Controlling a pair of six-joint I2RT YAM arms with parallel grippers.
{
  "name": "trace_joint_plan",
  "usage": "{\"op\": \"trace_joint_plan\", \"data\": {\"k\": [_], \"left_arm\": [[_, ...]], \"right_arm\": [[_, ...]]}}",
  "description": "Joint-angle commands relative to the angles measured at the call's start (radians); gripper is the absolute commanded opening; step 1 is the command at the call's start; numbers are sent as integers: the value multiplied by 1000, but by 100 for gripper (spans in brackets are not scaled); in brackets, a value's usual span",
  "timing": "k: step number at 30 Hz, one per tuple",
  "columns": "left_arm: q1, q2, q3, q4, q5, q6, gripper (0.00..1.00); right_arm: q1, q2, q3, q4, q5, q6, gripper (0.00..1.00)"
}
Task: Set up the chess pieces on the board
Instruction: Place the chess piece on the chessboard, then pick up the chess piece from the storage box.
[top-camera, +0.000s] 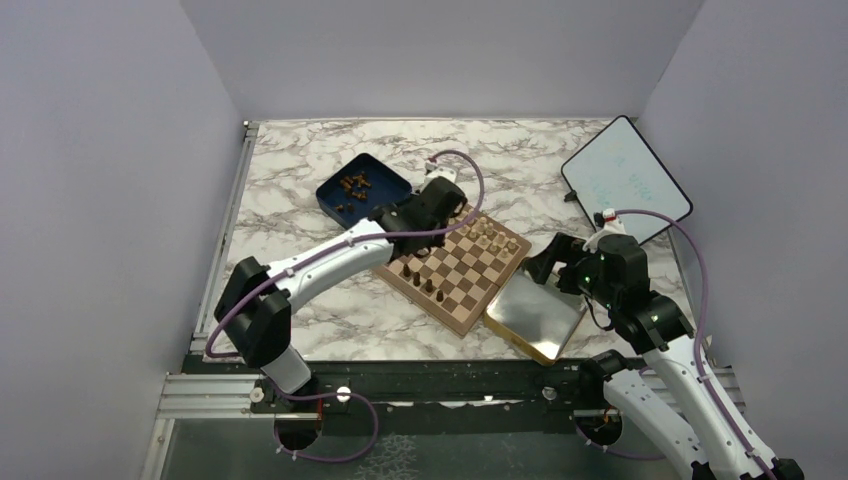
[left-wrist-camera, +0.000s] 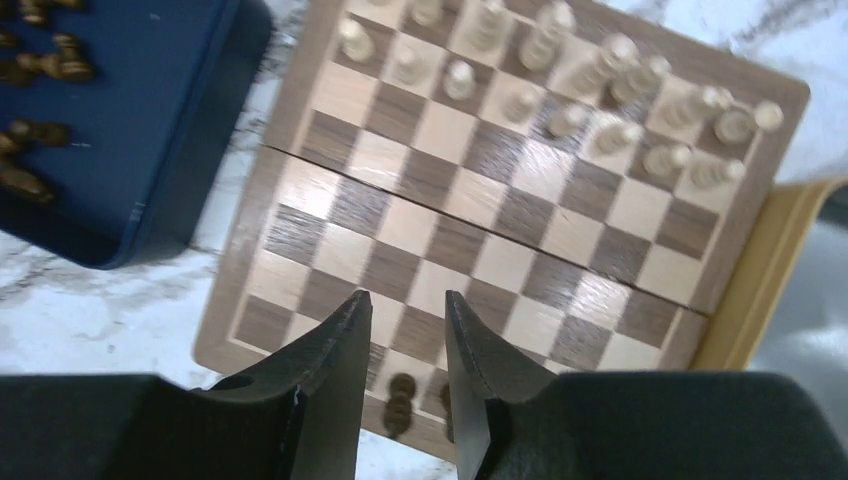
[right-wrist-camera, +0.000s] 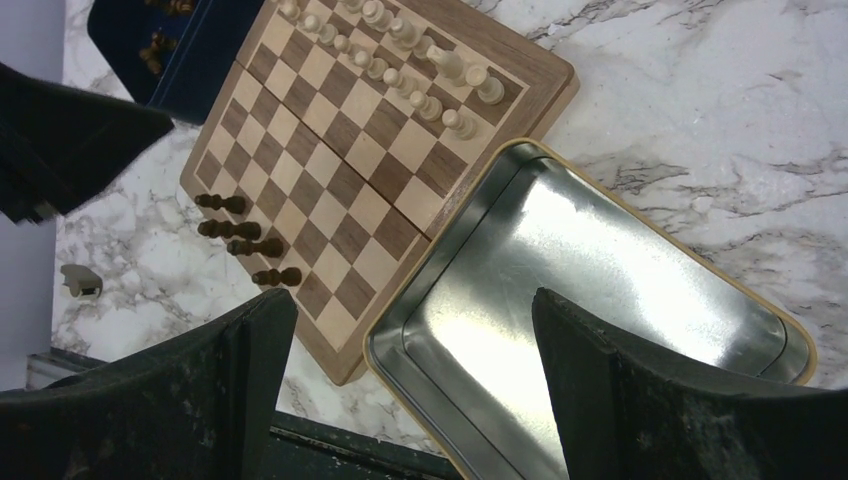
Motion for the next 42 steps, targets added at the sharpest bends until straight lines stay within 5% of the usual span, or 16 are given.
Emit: {"op": "trace_joint_plan", "data": {"k": [1,10,20,42], "left_arm": [[132,-66,53,-16,84,62,35],[445,-27,115,-17,179,124,35],[651,146,217,-4,258,158,32],[724,404,287,12,300,229,27]], "right_arm": [[6,-1,-13,44,-46,-6,94],[7,0,-40,76,-84,-4,94],[6,9,-55,94,-99,-3,94],[7,30,-26,80,-85,-24,94]]}}
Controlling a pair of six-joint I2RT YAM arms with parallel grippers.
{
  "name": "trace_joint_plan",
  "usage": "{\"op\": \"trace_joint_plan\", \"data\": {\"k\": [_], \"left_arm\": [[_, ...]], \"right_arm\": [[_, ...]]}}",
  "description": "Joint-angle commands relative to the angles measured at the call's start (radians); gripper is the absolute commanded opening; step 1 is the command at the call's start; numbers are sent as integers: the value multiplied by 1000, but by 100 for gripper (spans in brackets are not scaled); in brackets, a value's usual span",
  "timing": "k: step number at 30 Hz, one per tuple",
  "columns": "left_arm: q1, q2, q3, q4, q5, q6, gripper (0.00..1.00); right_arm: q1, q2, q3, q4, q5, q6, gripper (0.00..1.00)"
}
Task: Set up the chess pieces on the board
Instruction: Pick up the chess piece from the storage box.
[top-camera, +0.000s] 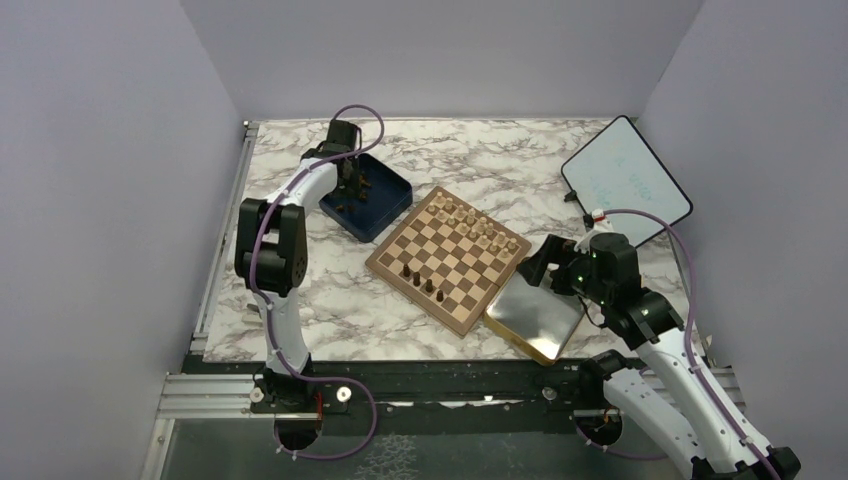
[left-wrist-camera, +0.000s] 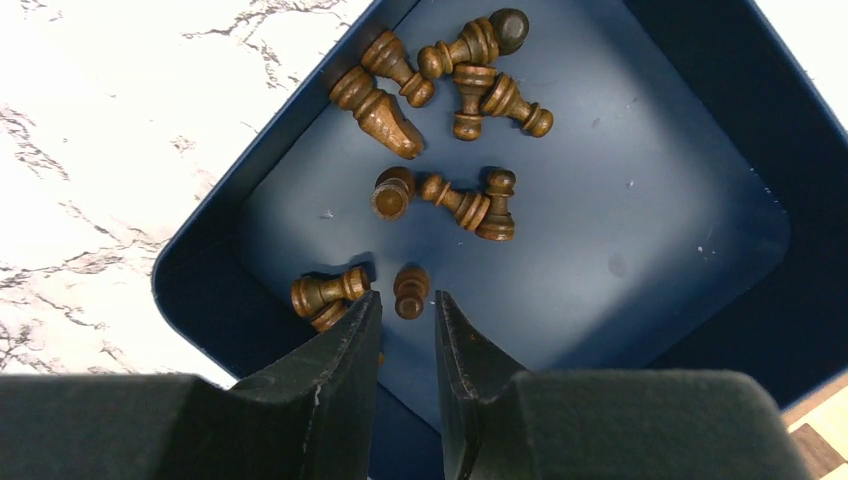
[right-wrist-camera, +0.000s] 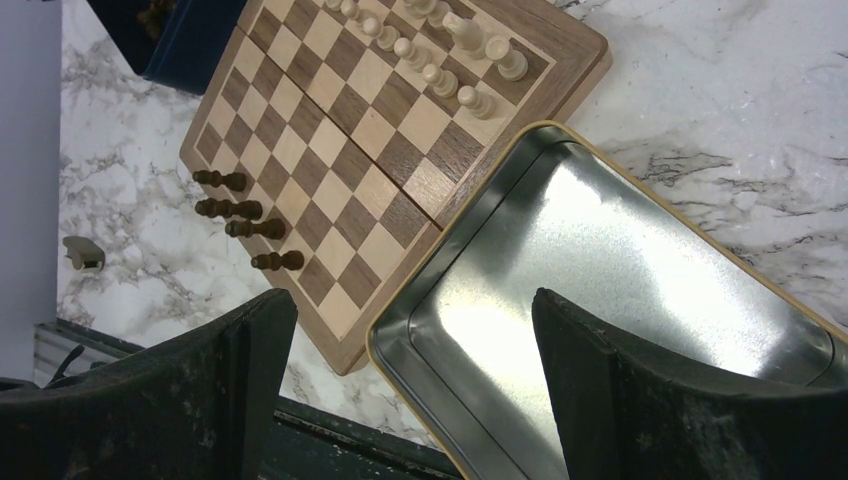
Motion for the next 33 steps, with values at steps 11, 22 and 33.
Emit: {"op": "trace_joint_plan", "data": {"k": [11,22,33], "left_arm": [[5,45,13,9,18,22,27],[5,69,16,10,11,32,26],[5,83,26,10,8,39,22]], "right_arm": [[5,-6,22,16,1,-26,94],[4,-20,17,12,9,-29,94],[6,-17,13,13,11,-30,94]]}}
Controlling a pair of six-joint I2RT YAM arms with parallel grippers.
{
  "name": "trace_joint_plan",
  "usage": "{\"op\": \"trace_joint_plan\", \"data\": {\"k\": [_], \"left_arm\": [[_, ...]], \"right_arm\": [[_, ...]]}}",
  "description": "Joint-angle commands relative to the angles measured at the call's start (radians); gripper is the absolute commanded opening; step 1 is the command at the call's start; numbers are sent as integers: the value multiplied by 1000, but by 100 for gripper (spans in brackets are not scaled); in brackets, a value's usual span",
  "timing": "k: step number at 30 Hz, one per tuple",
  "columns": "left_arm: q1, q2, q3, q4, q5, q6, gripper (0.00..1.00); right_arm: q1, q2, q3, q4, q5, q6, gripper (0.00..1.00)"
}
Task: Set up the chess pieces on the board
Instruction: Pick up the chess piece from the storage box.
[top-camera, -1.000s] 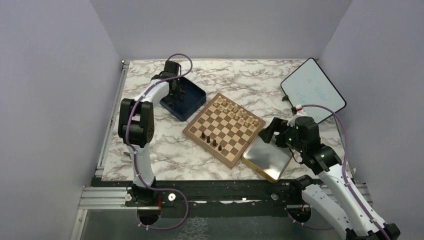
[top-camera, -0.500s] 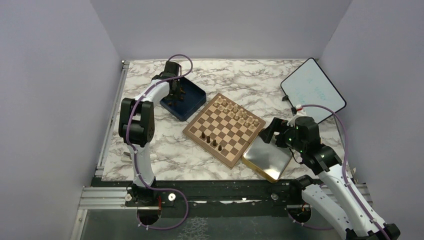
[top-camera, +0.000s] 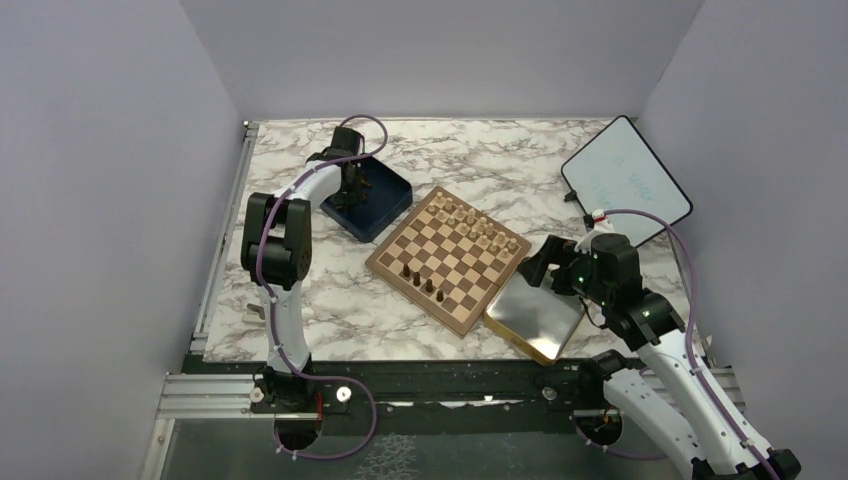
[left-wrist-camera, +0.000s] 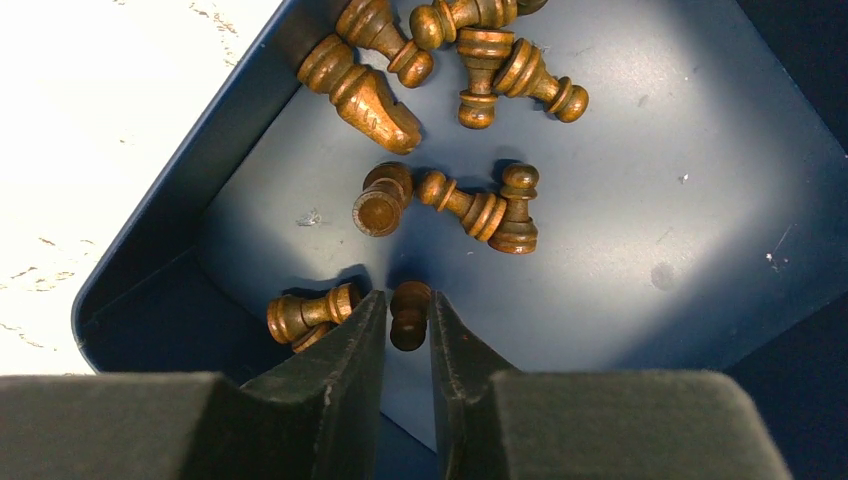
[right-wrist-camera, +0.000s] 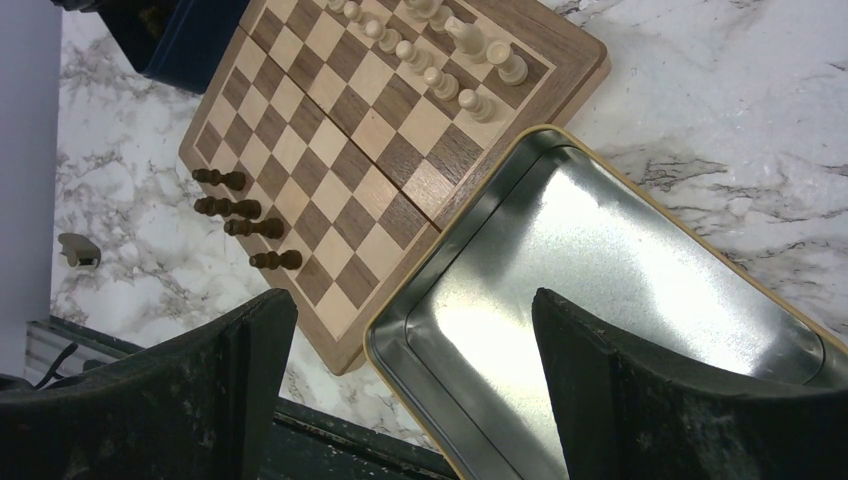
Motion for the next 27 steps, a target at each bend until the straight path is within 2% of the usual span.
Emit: {"op": "trace_joint_plan", "data": {"k": [1,10,27], "left_arm": [[5,5,27,10,1,16,21],[5,-30,22,9,3,17,15],[-6,-183,24,-38,32,20,15]], "right_arm": [[5,-6,13,14,9,-12,94],[5,-7,11,14,12,-11,94],[5,-4,10,13,15,-9,94]]}}
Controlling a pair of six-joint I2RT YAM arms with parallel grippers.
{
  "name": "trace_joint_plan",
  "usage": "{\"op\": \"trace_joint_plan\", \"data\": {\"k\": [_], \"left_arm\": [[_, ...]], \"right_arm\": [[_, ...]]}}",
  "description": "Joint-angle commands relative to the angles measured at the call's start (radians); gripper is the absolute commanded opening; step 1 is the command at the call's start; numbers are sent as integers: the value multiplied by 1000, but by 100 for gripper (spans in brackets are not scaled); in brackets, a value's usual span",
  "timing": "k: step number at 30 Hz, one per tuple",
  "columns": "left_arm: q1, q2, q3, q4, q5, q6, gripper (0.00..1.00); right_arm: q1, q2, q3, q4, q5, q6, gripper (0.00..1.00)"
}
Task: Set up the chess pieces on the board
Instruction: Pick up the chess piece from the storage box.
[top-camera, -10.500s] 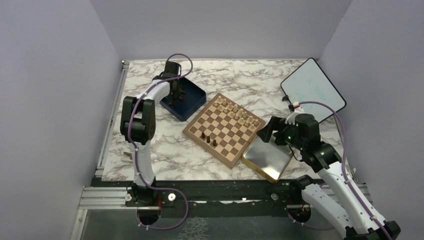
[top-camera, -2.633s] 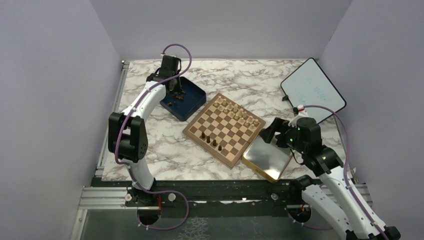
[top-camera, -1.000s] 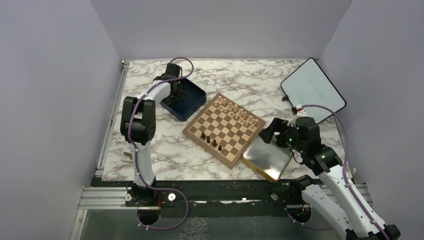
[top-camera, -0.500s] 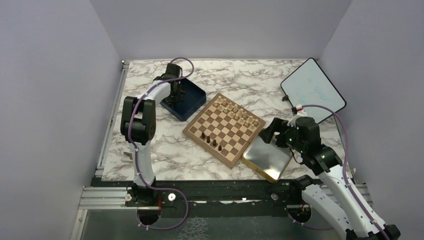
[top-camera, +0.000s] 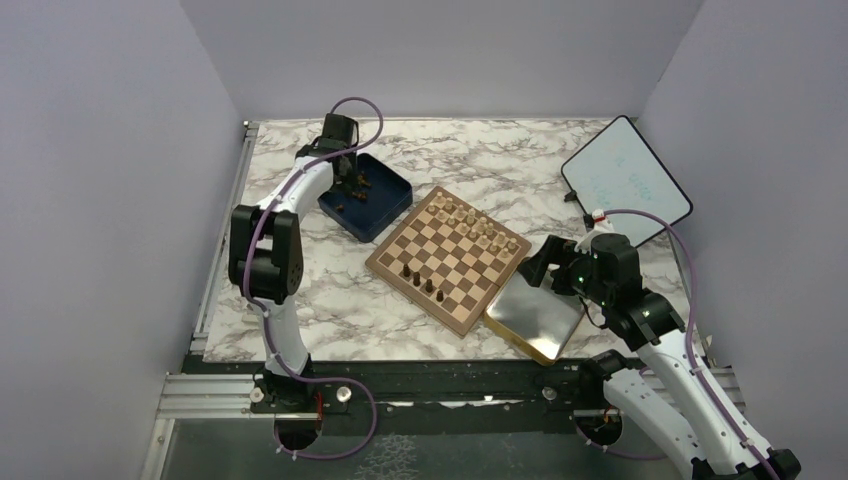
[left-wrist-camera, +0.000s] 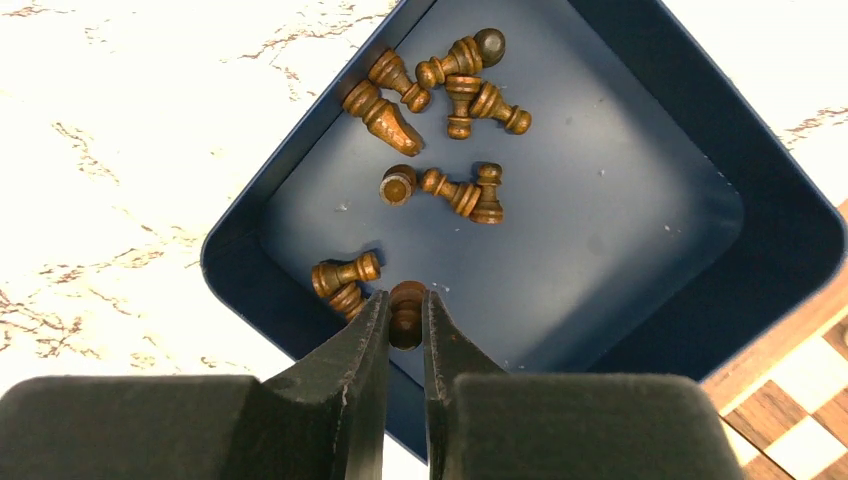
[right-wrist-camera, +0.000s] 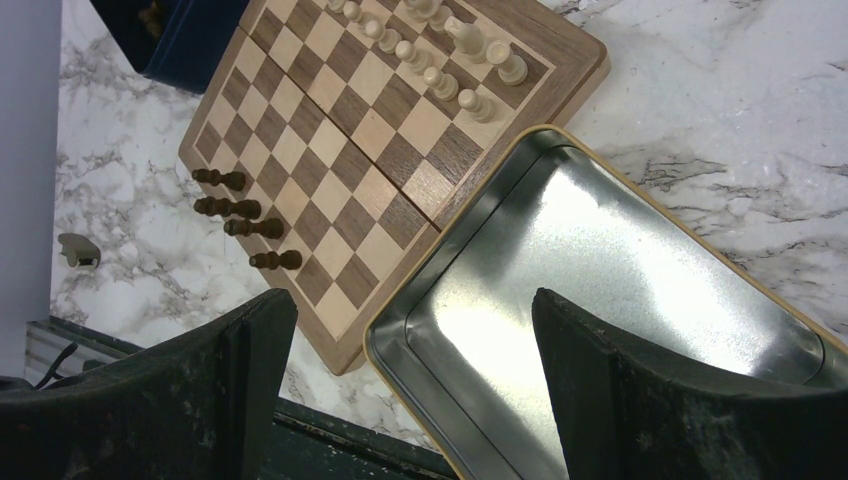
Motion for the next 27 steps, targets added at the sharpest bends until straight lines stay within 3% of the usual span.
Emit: {"op": "trace_joint_plan", "data": {"k": [1,11,27], "left_arm": [[-10,-73,24,-34,32,12,15],[-76,-176,3,-70,35,26,15],[-301,-344,-140,-81,24,-12,15]], "right_arm": [[5,-5,10,12,15,-9,94],[5,-8,10,5,15,-9,94],[4,-5,14,3,9,-15,94]]}}
